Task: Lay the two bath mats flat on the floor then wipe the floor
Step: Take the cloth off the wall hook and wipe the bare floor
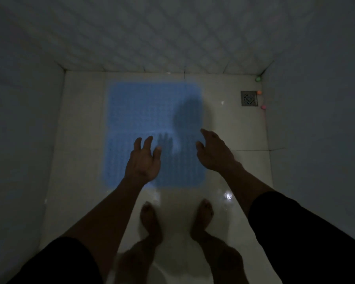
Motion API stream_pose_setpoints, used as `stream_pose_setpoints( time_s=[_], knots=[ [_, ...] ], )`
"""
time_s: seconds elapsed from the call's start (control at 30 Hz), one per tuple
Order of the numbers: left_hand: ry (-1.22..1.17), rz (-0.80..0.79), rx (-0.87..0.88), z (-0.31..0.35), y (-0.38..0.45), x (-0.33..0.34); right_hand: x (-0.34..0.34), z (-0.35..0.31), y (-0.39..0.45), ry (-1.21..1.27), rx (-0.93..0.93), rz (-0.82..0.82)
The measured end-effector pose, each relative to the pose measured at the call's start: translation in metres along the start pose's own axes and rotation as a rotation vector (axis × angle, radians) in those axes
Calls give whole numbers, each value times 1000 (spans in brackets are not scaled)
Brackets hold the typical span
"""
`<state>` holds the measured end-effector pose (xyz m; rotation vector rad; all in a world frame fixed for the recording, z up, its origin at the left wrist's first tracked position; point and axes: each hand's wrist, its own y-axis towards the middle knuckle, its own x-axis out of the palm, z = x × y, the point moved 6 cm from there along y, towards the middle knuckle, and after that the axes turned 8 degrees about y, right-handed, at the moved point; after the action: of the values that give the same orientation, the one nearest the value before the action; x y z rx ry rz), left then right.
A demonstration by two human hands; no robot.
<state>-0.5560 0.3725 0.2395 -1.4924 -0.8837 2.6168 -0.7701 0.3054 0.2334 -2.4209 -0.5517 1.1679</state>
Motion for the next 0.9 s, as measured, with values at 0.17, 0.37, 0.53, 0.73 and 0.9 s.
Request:
stream_pose_setpoints(
  time_s=[0.17,0.37,0.53,0.73,0.9],
  knots=[
    [-5,104,51,64,-40,-105,-86,-64,-44,25,-69,17],
    [24,244,174,147,-79,-201,-196,-125,-88,17,-166,115],
    [12,367,326,233,-94,-276,-301,-172,-110,38,-220,246],
    [28,507,470,311,-102,-358,-404,-223,-135,82,-291,438],
    [26,560,584,356,-108,-411,-460,-244,-165,91,-281,573]
  ],
)
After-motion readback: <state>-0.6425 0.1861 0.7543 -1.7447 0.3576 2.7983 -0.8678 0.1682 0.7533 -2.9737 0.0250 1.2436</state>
